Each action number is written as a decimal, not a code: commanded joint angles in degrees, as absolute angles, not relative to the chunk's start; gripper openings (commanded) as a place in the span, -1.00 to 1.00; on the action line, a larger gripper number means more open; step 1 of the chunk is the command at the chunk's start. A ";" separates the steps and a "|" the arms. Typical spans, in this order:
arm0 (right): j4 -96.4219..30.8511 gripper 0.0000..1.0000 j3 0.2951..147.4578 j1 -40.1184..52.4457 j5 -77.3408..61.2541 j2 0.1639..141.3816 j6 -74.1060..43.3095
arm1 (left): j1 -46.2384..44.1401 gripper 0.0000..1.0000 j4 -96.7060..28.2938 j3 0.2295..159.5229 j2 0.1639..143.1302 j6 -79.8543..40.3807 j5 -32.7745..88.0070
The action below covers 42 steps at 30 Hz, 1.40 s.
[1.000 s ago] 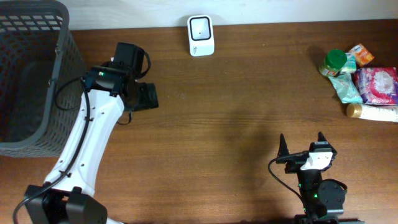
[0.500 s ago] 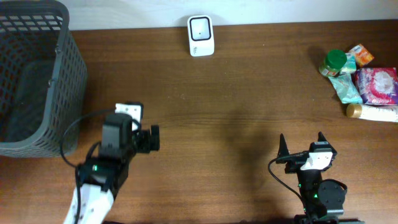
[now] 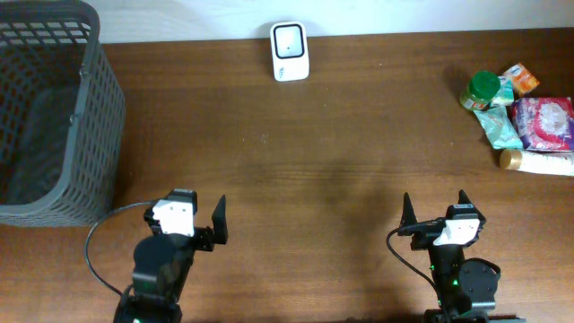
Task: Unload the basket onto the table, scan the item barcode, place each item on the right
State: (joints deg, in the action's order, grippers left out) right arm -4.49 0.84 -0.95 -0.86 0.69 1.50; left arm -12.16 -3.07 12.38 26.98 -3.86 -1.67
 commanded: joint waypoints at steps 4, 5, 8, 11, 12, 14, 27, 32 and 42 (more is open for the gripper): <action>-4.60 0.97 0.32 -0.38 -0.36 0.21 1.04 | -12.16 0.98 4.08 2.72 15.68 -2.92 -0.16; -4.60 0.97 0.32 -0.38 -0.36 0.21 1.06 | -11.70 0.98 4.05 1.93 13.89 -2.94 -0.14; -4.58 0.97 0.32 -0.38 -0.36 0.21 1.04 | -8.62 0.98 4.03 0.67 10.46 -2.96 0.38; -4.60 0.97 0.32 -0.38 -0.36 0.21 1.04 | -3.97 0.98 3.81 0.56 6.96 -2.96 2.90; -4.58 0.97 0.32 -0.38 -0.36 0.21 1.04 | -2.68 0.98 3.81 0.56 6.02 -2.96 3.57; -4.58 0.97 0.32 -0.38 -0.36 0.21 1.06 | -0.10 0.98 2.50 0.56 3.90 -2.96 4.78; -4.58 0.97 0.32 -0.38 -0.36 0.21 1.04 | 1.67 0.98 -4.60 0.51 0.27 -0.84 3.88; -4.58 0.97 0.32 -0.38 -0.36 0.21 1.06 | 0.05 0.98 -4.86 0.49 0.27 2.44 1.91; -4.58 0.97 0.32 -0.38 -0.36 0.21 1.04 | 0.05 0.98 -4.99 0.47 0.27 -5.65 0.23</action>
